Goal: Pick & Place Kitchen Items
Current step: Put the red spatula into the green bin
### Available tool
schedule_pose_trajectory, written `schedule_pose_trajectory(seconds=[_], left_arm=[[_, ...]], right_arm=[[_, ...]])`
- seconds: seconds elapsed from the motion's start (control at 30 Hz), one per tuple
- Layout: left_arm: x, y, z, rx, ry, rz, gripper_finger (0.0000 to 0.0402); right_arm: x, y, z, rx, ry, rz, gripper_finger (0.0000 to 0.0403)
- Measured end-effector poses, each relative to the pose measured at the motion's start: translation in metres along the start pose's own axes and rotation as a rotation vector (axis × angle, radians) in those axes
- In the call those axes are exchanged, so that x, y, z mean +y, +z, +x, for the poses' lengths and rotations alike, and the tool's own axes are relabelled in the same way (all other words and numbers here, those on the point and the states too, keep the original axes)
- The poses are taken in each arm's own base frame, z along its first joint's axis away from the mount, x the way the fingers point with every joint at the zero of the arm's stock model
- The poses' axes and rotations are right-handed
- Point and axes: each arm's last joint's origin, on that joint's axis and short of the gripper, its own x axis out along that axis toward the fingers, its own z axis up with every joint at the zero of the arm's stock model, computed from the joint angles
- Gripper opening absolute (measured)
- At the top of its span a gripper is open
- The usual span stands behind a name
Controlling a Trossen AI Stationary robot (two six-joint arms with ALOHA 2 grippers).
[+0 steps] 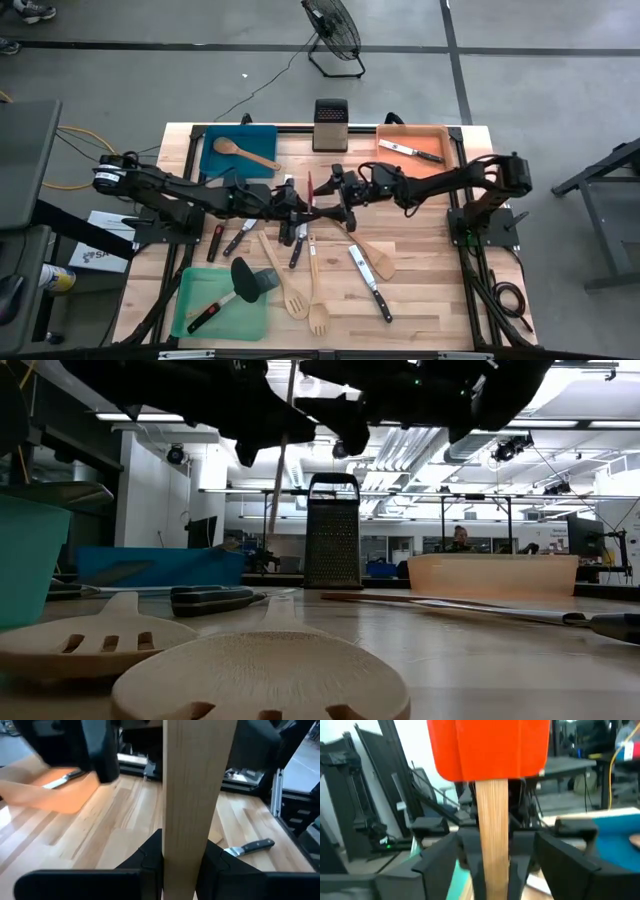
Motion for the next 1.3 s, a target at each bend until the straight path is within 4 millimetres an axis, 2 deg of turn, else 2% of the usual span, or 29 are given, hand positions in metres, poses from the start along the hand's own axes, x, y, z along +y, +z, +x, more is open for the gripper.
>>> schedule_pose_trajectory(seconds=[0.23, 0.43, 0.63, 0.83, 0.97, 1.3], left_arm=[[0.002, 0.007, -0.014, 0.03, 0.061, 0.013, 0.0062], [0.002, 0.019, -0.037, 0.071, 0.079, 0.019, 0.0062], [0.001, 0.04, -0.065, 0.203, 0.11, -0.004, 0.0062], [-0.018, 0.054, -0.081, 0.333, 0.07, -0.005, 0.0061], [-0.033, 0.053, -0.09, 0.4, 0.075, 0.002, 0.0061], [-0.07, 0.033, -0.118, 0.511, 0.139, -0.061, 0.0061]], right_arm=[[0.009, 0.014, -0.018, 0.149, -0.041, 0.041, 0.0273], [0.018, 0.013, -0.028, 0.264, -0.145, 0.089, 0.0274], [0.033, 0.004, -0.026, 0.311, -0.202, 0.082, 0.0274], [0.047, -0.001, -0.023, 0.322, -0.268, 0.055, 0.0275], [0.053, -0.002, -0.023, 0.323, -0.276, 0.069, 0.0275], [0.06, -0.004, -0.022, 0.327, -0.262, 0.1, 0.0275]])
